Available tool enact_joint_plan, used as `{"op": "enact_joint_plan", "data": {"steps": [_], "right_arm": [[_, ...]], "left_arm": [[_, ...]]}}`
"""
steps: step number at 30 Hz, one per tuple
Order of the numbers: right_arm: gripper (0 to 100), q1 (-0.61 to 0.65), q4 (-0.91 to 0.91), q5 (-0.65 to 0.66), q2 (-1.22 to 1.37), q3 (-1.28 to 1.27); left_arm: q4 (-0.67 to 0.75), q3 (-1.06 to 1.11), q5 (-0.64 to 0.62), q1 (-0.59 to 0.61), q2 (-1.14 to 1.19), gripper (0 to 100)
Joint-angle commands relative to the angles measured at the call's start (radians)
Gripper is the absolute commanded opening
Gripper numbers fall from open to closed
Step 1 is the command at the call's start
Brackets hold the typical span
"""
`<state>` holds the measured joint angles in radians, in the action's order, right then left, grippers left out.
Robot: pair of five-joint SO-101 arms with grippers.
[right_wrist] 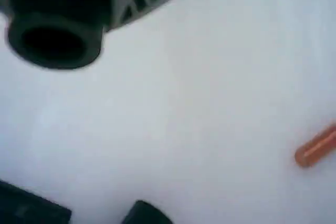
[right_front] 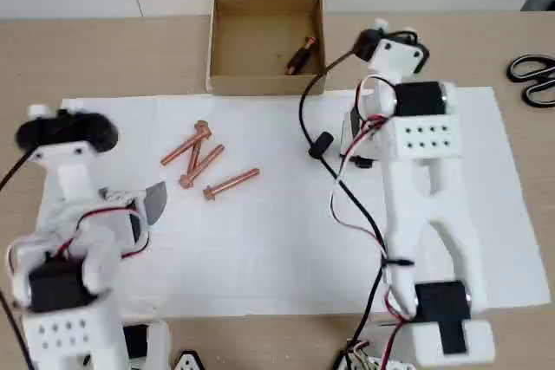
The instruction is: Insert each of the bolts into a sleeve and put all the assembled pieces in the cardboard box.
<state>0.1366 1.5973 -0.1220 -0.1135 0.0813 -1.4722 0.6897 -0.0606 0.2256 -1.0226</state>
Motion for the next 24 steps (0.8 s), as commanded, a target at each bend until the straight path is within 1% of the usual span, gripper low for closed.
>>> {"op": "enact_joint_plan", "data": {"steps": [1,3,4,8,12,16,18,22,24], "right_arm": [[0.3,-0.015,0.002,0.229,-0.104,0.055],[0.3,-0.015,0.007,0.338,-0.114,0.055],[0.3,-0.015,0.012,0.370,-0.114,0.055],[0.3,-0.016,0.045,0.374,-0.117,0.055],[0.3,-0.016,0.050,0.374,-0.117,0.055],[0.3,-0.016,0.051,0.376,-0.120,0.054],[0.3,-0.016,0.058,0.376,-0.120,0.054],[0.3,-0.015,0.064,0.376,-0.114,0.054],[0.3,-0.015,0.064,0.376,-0.114,0.054]], "left_arm": [[-0.026,-0.130,0.008,-0.043,0.175,28],[-0.026,-0.194,0.006,-0.061,0.284,28],[-0.026,-0.223,0.006,-0.074,0.333,28],[-0.015,-0.320,0.018,-0.124,0.488,28],[0.035,-0.392,0.118,-0.149,0.609,28],[0.044,-0.437,0.149,-0.141,0.738,28],[0.075,-0.455,0.215,-0.120,0.806,28],[0.146,-0.495,0.408,-0.114,0.933,28],[0.172,-0.526,0.439,-0.115,0.993,28]]}}
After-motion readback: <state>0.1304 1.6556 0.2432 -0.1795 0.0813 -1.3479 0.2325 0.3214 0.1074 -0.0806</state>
